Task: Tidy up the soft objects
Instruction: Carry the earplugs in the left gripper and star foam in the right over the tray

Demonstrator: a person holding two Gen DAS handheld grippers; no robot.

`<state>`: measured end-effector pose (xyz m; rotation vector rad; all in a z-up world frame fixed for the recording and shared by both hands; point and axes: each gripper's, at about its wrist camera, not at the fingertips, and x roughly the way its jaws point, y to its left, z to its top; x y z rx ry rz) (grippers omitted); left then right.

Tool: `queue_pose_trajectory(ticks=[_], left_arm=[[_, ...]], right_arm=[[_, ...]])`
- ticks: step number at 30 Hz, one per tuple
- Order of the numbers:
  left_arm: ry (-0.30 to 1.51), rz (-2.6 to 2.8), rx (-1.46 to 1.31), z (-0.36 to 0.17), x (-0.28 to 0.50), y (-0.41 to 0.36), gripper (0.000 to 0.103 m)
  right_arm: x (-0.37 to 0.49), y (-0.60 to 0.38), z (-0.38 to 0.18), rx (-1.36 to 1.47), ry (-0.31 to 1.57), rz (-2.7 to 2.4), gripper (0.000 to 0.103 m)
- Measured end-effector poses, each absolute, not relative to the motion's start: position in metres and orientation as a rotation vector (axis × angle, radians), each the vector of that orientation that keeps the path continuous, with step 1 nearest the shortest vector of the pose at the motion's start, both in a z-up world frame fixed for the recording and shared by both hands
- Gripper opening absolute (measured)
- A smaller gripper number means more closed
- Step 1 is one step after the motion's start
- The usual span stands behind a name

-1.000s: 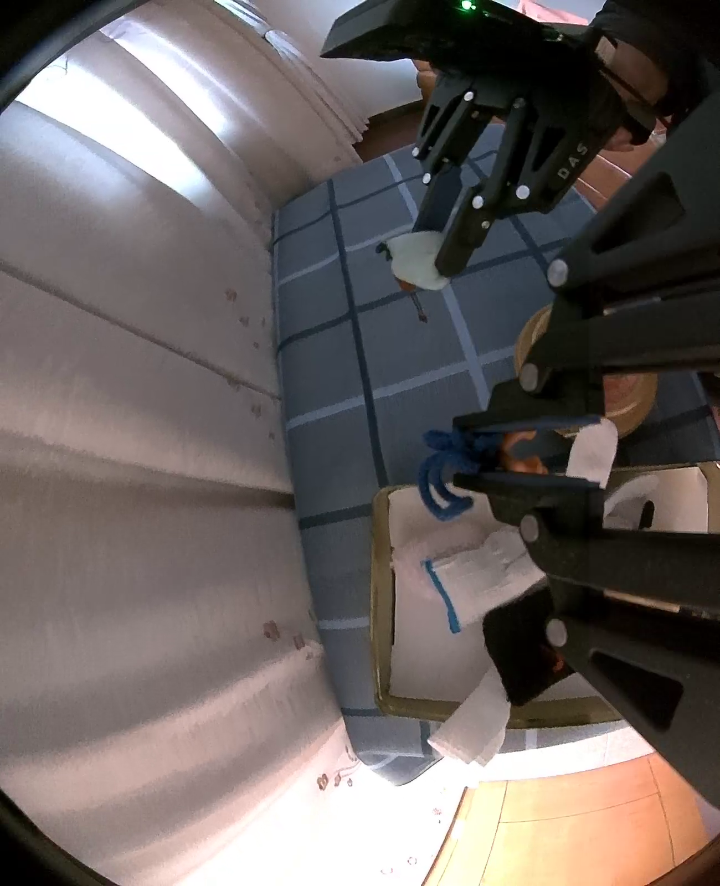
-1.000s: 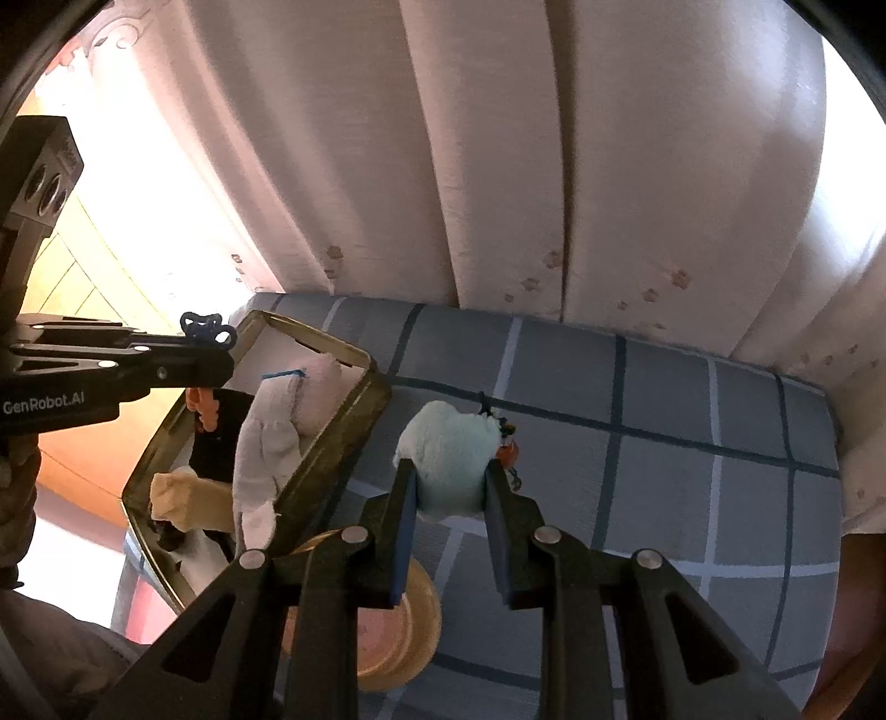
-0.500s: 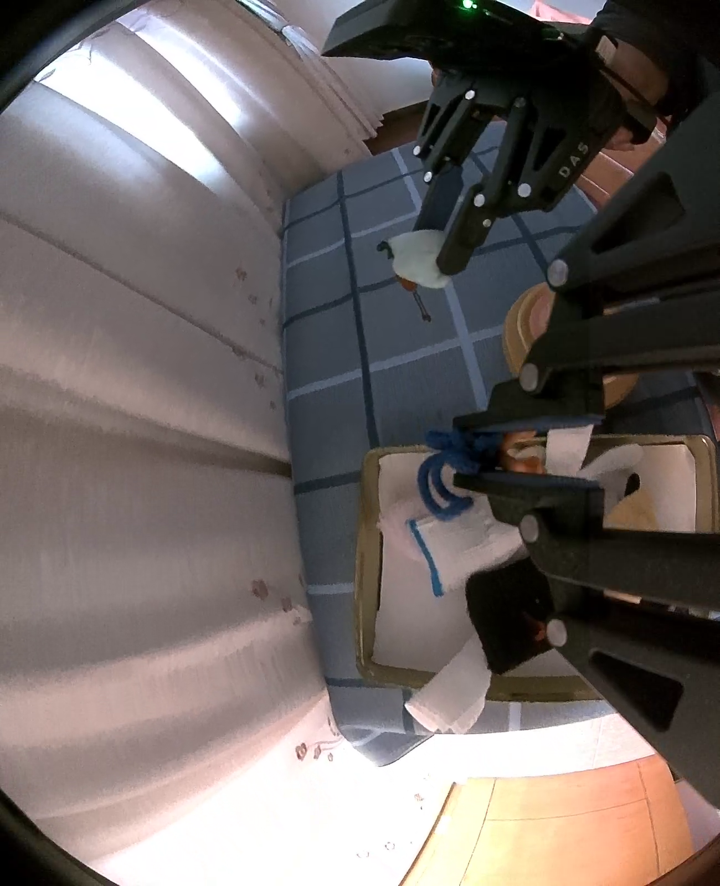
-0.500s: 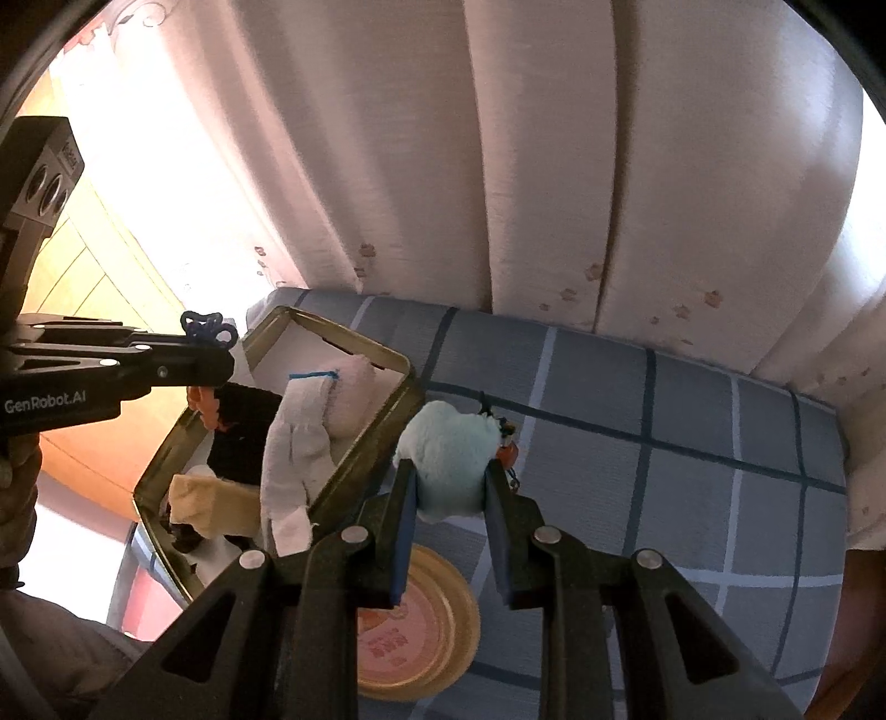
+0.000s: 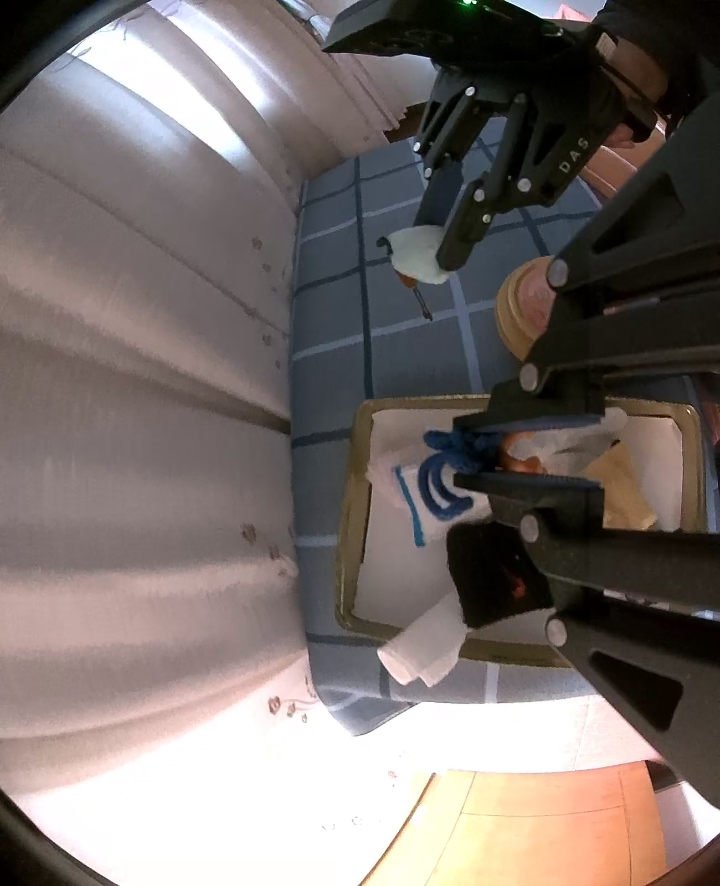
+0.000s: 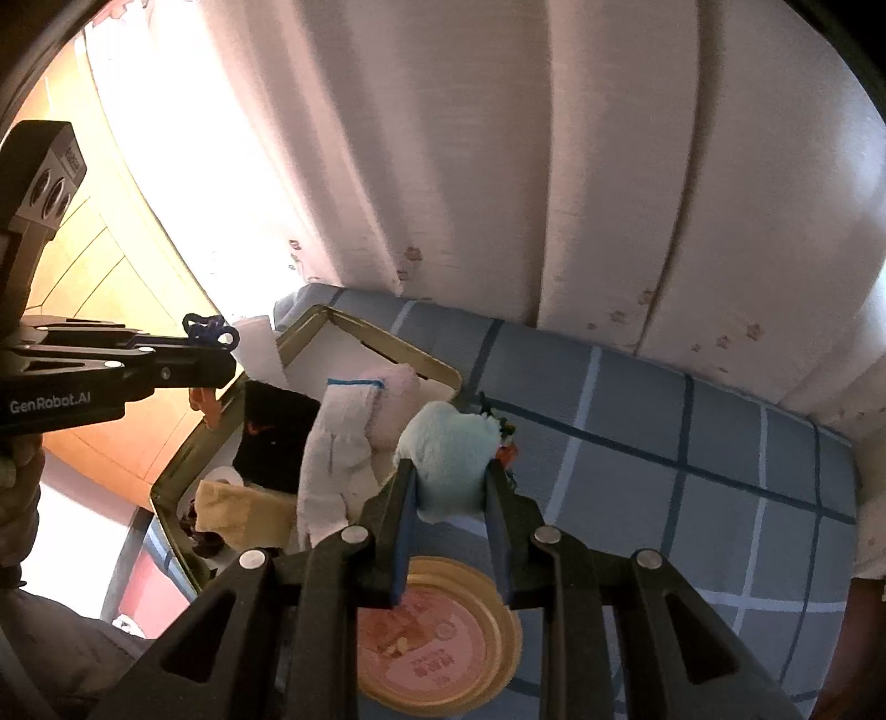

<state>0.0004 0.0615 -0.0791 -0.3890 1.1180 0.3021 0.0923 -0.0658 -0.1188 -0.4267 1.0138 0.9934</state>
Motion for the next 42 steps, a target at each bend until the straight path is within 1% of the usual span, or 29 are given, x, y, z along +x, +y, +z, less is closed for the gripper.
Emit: queue_pose_trajectory(ticks=[42], left_arm=[[1.108, 0.438, -0.491, -0.086, -0.060, 0.105, 0.010]], right_arm=[[0.053, -0.007, -0.125, -0.524, 1.007, 1.163, 0.025]])
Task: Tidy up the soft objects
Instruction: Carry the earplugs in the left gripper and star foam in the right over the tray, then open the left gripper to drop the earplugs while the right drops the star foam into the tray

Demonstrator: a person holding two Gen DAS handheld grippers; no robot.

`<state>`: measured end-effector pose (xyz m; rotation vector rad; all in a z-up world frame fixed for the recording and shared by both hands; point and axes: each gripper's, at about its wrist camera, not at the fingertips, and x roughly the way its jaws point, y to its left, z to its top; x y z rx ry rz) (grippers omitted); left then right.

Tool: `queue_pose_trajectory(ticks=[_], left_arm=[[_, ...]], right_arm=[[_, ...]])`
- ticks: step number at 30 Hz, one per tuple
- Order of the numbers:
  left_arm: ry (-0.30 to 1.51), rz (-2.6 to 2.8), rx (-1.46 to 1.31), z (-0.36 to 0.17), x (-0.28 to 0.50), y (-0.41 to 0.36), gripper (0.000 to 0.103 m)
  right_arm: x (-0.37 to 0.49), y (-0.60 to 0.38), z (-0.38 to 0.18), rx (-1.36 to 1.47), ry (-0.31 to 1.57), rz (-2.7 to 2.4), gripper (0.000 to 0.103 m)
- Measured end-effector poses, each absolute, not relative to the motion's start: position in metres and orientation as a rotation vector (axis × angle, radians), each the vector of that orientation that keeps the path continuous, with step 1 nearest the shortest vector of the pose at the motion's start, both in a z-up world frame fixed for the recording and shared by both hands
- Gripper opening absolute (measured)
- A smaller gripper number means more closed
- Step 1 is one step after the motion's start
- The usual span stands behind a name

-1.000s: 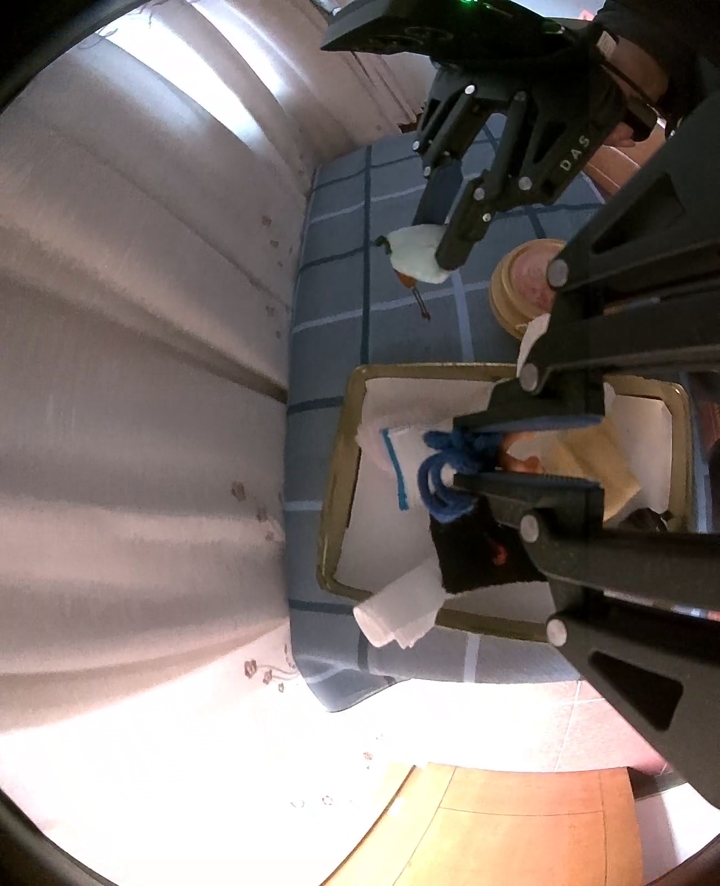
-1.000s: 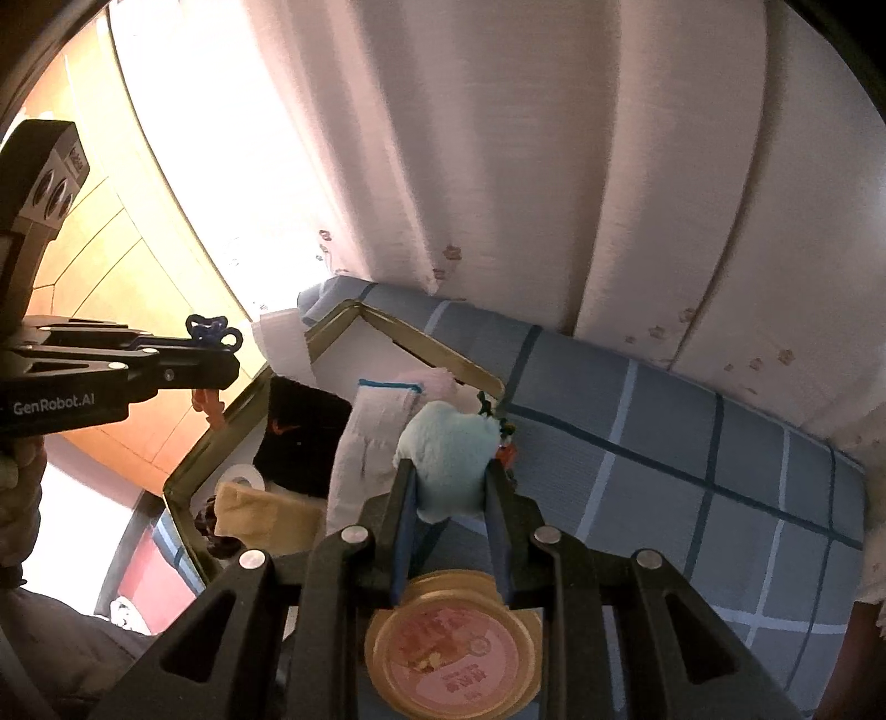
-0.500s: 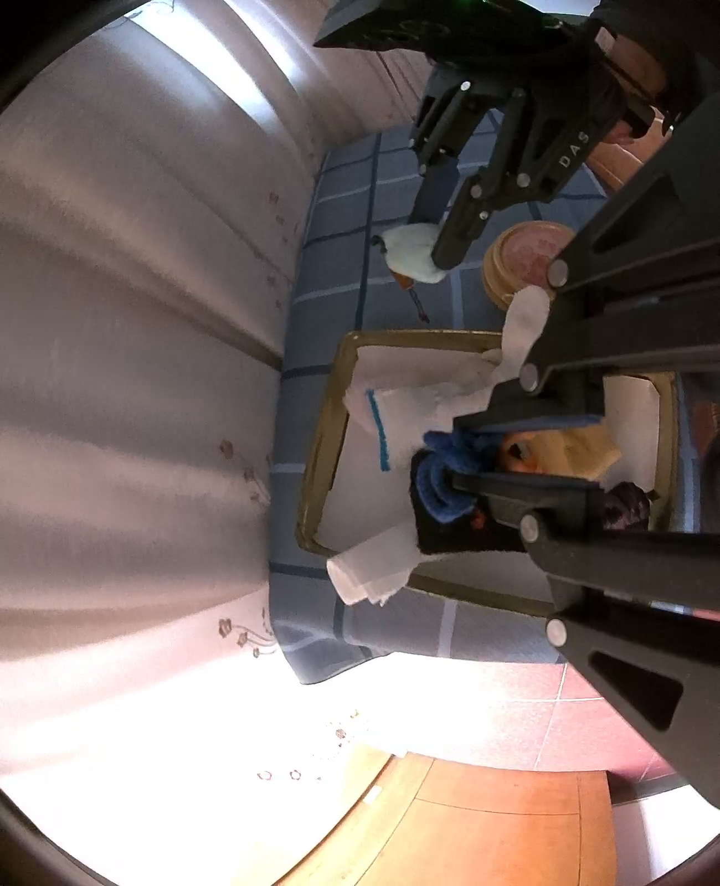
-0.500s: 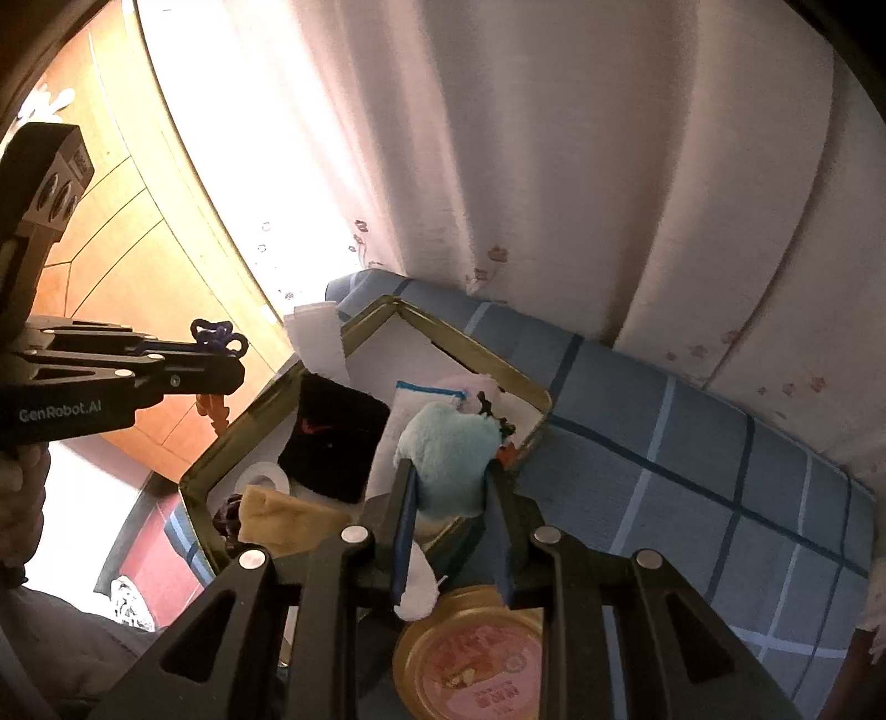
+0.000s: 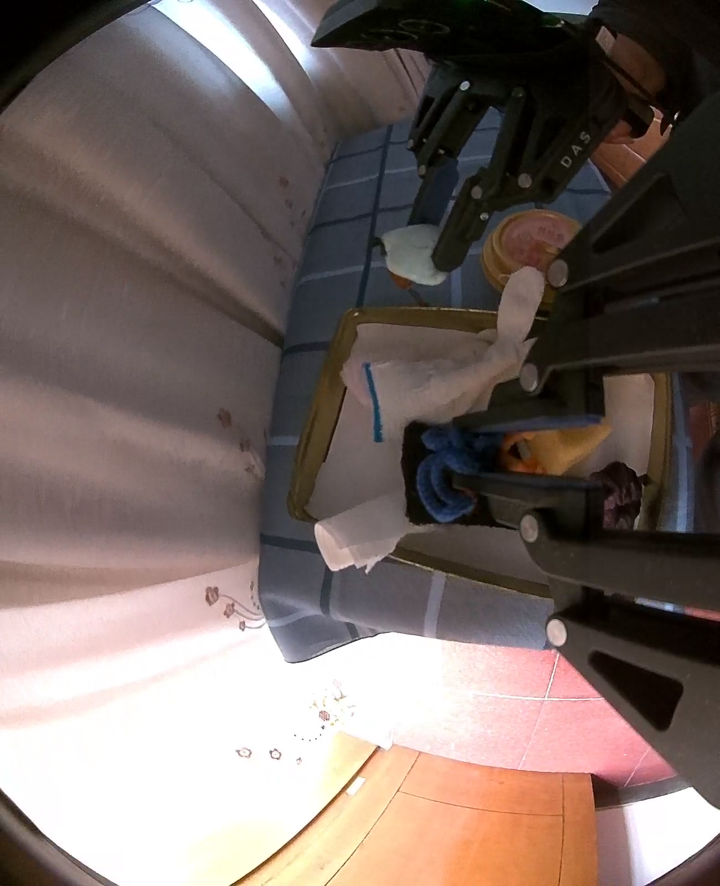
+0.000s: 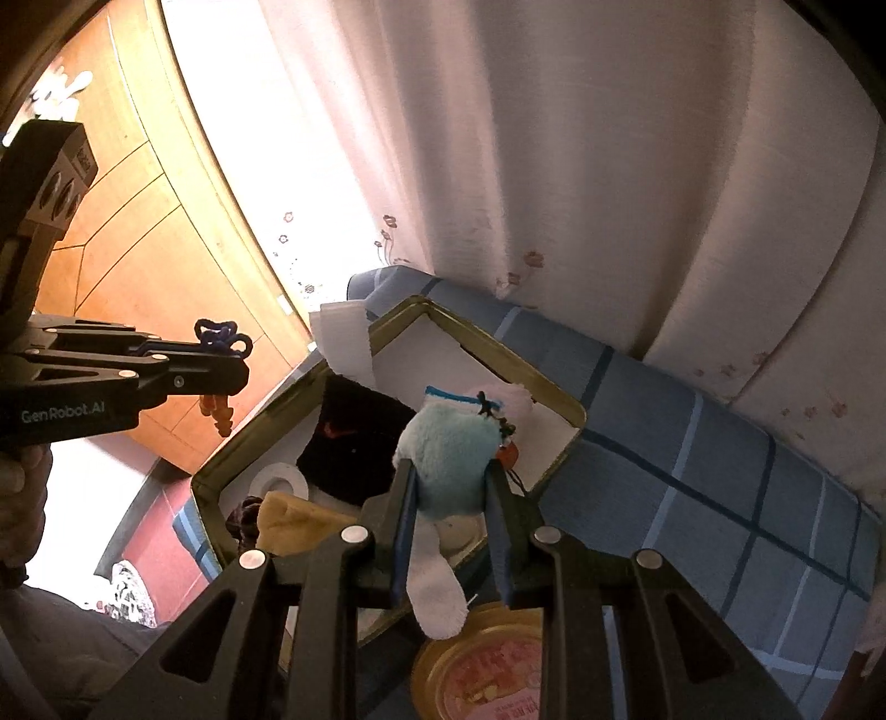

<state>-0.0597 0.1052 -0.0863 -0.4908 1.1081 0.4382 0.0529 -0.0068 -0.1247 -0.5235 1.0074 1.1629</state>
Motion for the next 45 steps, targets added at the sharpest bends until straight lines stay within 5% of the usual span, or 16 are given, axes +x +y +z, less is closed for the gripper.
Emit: queue_pose_trajectory(ticks=[45], left_arm=[[1.235, 0.470, -0.554, -0.134, -0.081, 0.118, 0.010]], right_arm=[[0.011, 0.034, -0.173, -0.649, 1.079, 1.352, 0.026]])
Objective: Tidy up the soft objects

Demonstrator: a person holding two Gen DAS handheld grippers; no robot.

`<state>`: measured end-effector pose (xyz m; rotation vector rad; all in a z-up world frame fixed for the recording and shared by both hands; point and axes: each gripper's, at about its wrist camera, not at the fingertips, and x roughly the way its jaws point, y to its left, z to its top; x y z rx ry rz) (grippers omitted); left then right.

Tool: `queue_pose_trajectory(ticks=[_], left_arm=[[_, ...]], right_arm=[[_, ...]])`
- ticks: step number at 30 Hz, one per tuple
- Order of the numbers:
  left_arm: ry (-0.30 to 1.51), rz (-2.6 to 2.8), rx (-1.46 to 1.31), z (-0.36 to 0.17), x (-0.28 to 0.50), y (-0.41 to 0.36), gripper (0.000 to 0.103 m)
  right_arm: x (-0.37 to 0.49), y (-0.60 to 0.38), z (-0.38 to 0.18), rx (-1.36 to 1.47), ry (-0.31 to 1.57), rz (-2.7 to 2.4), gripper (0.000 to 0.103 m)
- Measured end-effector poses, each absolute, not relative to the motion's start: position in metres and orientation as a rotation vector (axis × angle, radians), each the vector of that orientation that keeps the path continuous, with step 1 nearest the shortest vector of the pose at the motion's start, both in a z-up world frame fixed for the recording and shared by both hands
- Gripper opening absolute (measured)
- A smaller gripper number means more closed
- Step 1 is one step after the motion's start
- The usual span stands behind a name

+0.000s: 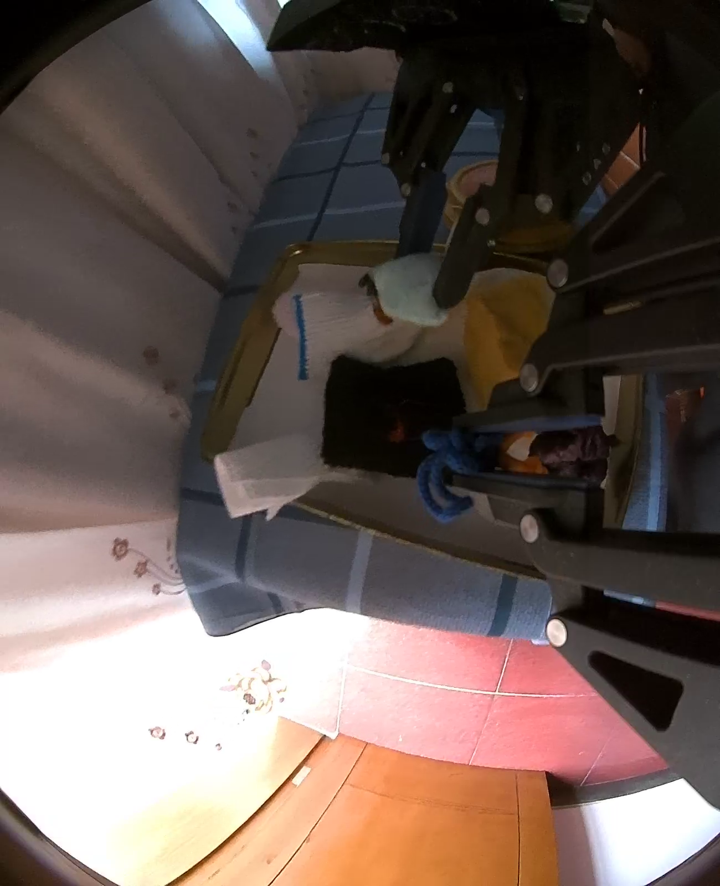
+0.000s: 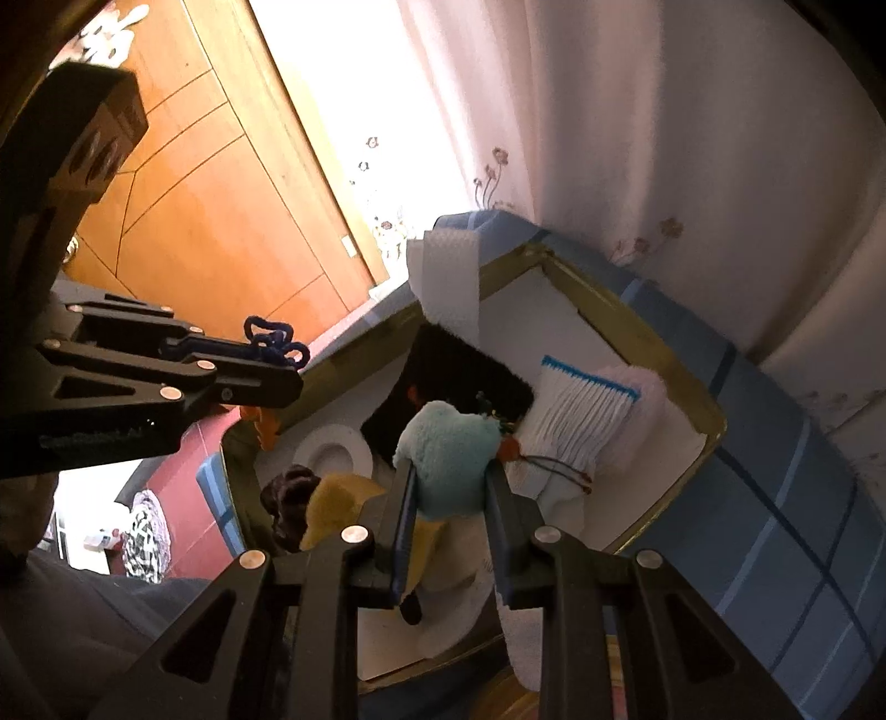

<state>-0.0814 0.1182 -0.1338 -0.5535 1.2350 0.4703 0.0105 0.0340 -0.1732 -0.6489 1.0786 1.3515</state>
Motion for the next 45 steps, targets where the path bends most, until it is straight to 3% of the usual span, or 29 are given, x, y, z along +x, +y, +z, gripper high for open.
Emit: queue_pose_trajectory(ticks=[4, 6, 8, 9, 10, 15, 23, 45], left_arm=[[1.275, 0.452, -0.563, -0.145, -0.078, 0.115, 0.014], [1.287, 0.459, -0.554, -0.147, -0.077, 0.113, 0.016], [1.285, 0.462, -0.545, -0.145, -0.076, 0.112, 0.031], [1.281, 0.465, -0.534, -0.143, -0.076, 0.111, 0.035], [1.278, 0.468, -0.524, -0.141, -0.075, 0.110, 0.041], [1.250, 0.480, -0.487, -0.130, -0.073, 0.108, 0.046], [1.180, 0.506, -0.445, -0.102, -0.071, 0.111, 0.063], [1.032, 0.611, -0.348, -0.052, -0.101, 0.089, 0.069]], right_arm=[[0.007, 0.034, -0.187, -0.685, 1.088, 1.345, 0.028], [0.005, 0.034, -0.192, -0.692, 1.106, 1.352, 0.043], [0.003, 0.032, -0.191, -0.710, 1.078, 1.342, 0.060], [0.003, 0.032, -0.190, -0.707, 1.072, 1.341, 0.062], [0.004, 0.031, -0.189, -0.704, 1.072, 1.341, 0.062], [0.011, 0.026, -0.178, -0.696, 1.060, 1.312, 0.062], [0.027, 0.014, -0.148, -0.654, 1.028, 1.255, 0.062], [0.049, -0.052, -0.084, -0.522, 0.913, 1.187, 0.064]])
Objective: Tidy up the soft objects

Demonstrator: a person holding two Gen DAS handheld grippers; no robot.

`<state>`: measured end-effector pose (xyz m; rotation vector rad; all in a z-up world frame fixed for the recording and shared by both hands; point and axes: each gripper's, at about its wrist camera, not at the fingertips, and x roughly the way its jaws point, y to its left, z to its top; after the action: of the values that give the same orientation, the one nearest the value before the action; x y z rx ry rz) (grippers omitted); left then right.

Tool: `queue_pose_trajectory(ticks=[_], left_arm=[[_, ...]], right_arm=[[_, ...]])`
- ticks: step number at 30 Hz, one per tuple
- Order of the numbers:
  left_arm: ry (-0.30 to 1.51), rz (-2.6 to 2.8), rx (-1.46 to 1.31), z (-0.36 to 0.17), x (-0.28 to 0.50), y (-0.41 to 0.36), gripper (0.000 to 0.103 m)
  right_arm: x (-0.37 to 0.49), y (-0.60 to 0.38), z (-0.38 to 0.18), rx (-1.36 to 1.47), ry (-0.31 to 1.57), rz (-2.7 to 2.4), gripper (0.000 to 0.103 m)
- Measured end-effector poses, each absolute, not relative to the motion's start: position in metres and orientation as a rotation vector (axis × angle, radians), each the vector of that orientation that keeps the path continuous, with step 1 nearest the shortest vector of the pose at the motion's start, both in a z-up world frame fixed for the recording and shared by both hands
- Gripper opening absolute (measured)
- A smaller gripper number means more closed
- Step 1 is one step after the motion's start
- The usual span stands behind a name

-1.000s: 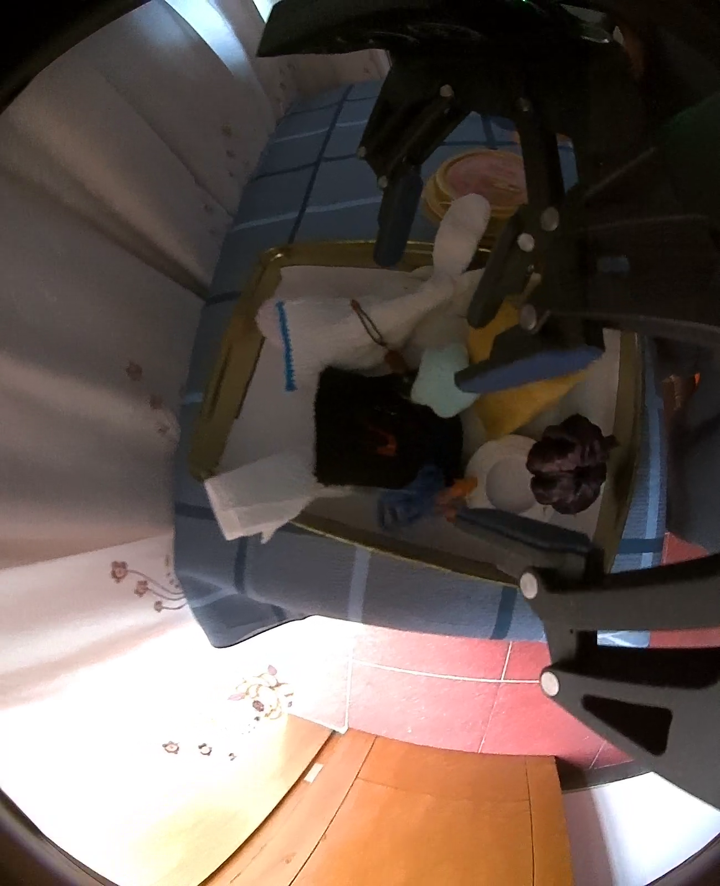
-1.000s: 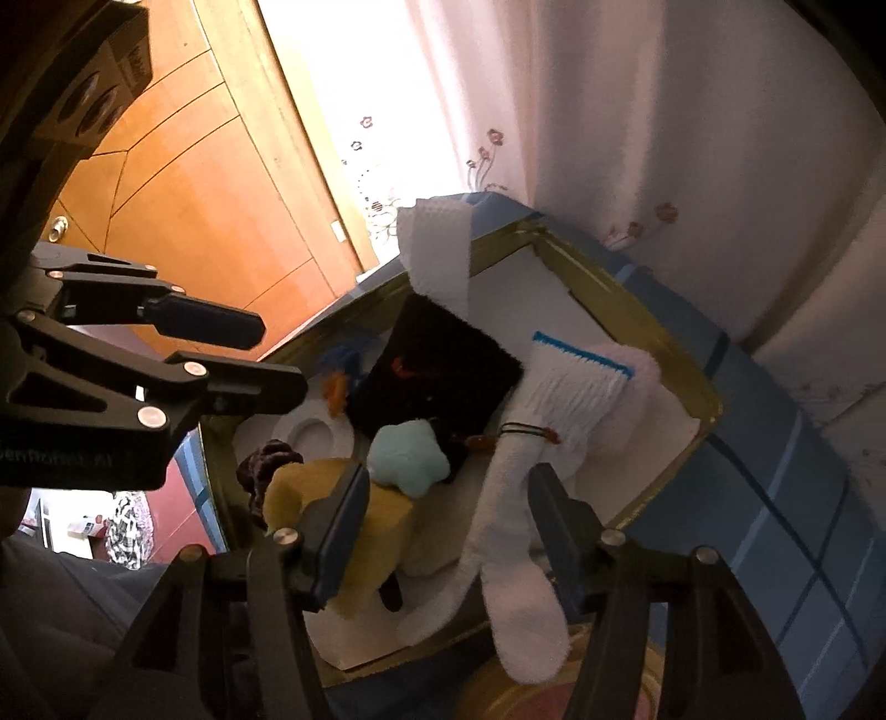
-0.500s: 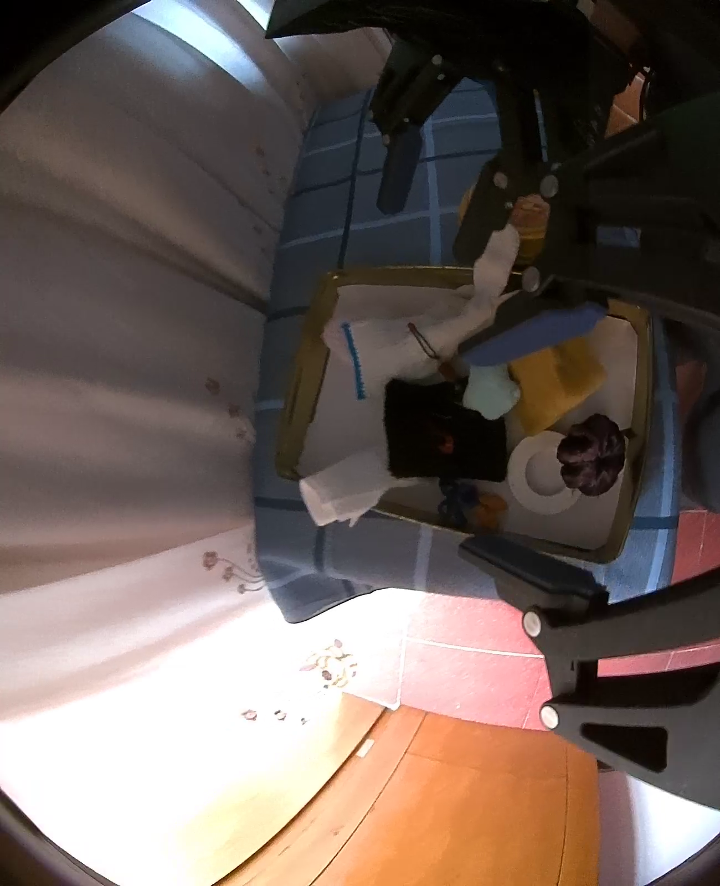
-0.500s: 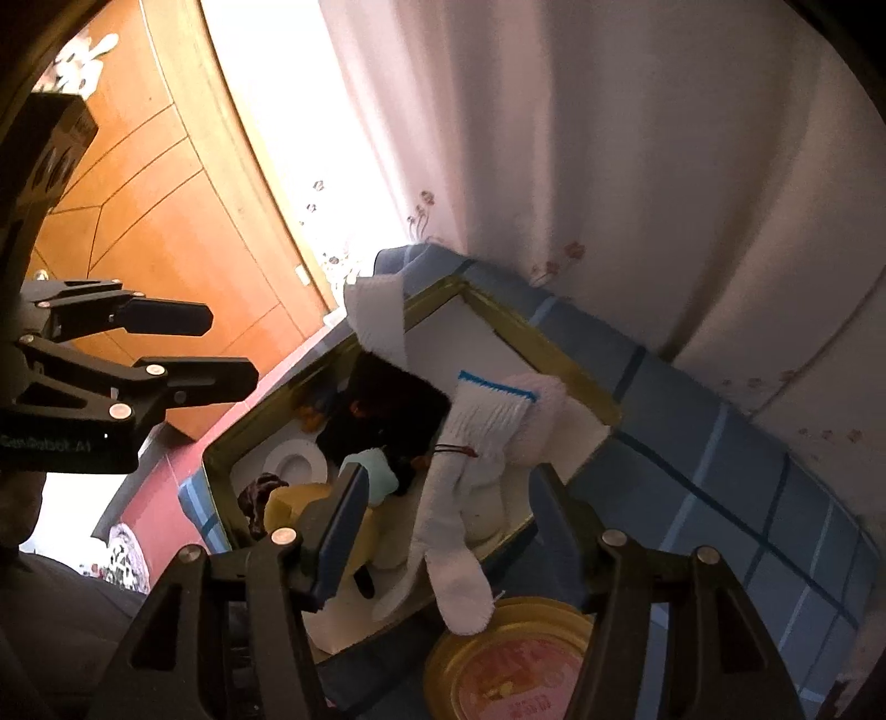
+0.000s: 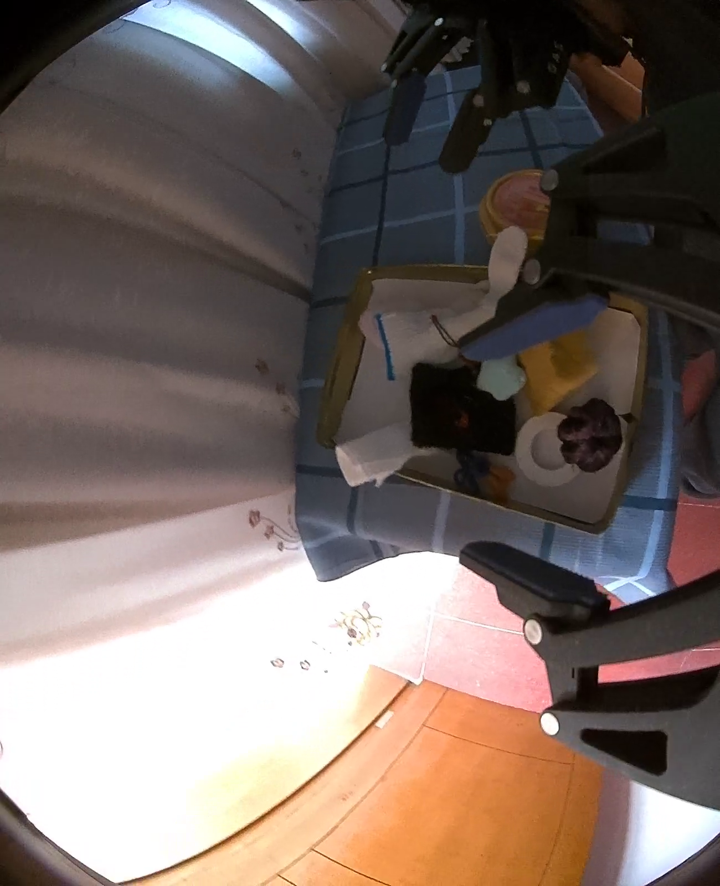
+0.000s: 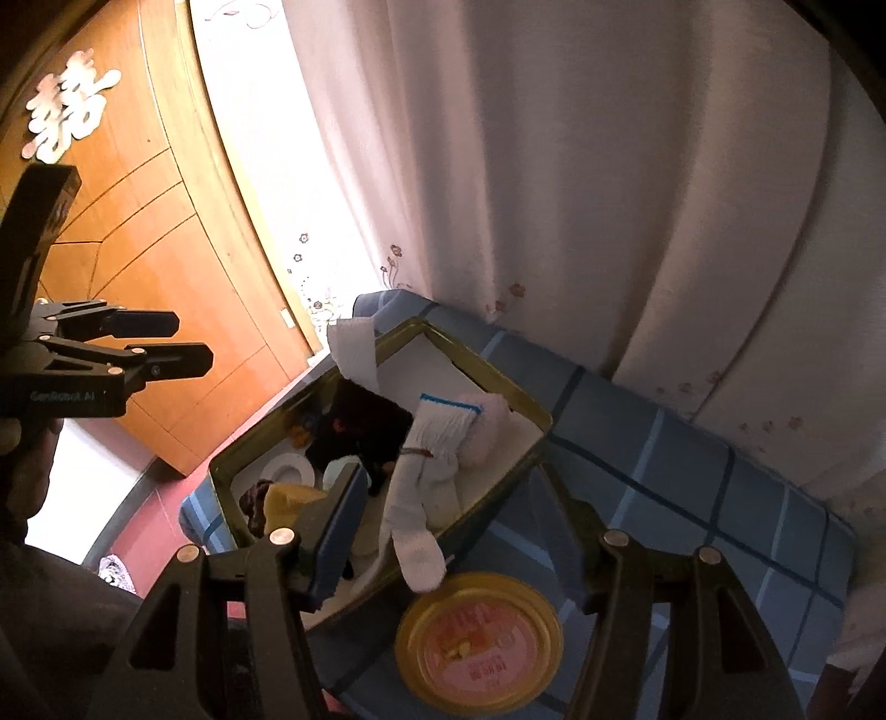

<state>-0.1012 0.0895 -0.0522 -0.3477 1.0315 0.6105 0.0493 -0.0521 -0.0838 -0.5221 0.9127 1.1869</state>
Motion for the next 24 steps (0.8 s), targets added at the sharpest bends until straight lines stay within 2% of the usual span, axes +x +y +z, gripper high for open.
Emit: queue_pose_trajectory(ticks=[16, 24], left_arm=[[0.996, 0.753, -0.403, -0.069, -0.132, 0.037, 0.069], [0.977, 0.787, -0.400, -0.061, -0.135, 0.028, 0.069]], right_arm=[[0.052, -0.102, -0.082, -0.517, 0.856, 1.278, 0.065], [0.055, -0.109, -0.075, -0.492, 0.819, 1.314, 0.066]])
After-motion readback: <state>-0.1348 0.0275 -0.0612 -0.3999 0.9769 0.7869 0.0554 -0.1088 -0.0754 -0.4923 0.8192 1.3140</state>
